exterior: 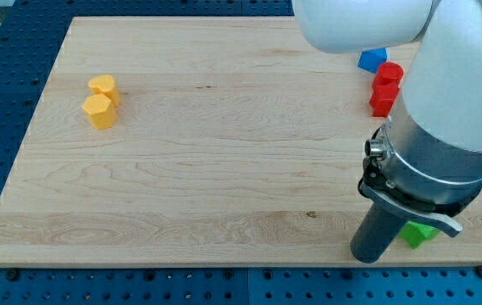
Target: Move the green star into the green circle
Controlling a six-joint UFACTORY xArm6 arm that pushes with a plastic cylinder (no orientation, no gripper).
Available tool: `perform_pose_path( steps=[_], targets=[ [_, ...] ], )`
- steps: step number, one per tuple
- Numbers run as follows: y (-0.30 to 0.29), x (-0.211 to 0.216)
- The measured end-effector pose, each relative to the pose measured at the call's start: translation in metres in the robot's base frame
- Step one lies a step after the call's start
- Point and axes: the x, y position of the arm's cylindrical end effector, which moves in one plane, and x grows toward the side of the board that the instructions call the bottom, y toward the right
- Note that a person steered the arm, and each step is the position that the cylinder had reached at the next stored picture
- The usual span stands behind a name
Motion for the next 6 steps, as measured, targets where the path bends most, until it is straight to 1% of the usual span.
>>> perform_pose_path(
  steps=[2, 6],
  targets=[
    [0.005, -0.012],
    [0.031, -0.021]
  ],
)
